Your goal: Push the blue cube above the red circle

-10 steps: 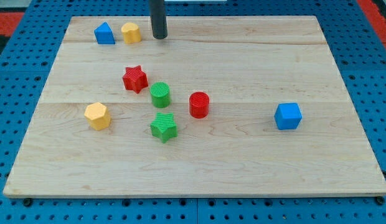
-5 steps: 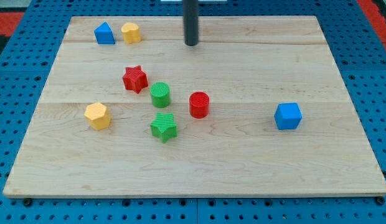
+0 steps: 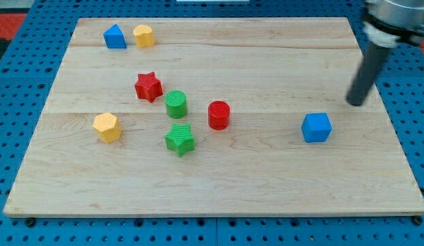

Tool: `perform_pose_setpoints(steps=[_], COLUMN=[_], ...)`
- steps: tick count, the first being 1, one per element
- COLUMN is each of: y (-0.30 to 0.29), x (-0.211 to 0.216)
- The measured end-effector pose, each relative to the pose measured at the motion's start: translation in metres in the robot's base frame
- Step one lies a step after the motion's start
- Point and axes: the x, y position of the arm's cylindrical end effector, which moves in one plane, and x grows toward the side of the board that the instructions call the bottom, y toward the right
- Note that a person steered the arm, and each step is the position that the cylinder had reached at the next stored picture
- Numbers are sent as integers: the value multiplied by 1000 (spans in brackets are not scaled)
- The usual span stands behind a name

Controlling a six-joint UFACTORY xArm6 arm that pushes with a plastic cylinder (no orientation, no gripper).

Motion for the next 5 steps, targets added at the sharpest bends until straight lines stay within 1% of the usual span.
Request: perform_pose_setpoints(steps=[1, 2, 3, 4, 5], y=[1, -47, -73, -121, -146], x=[46, 74, 70, 61, 36])
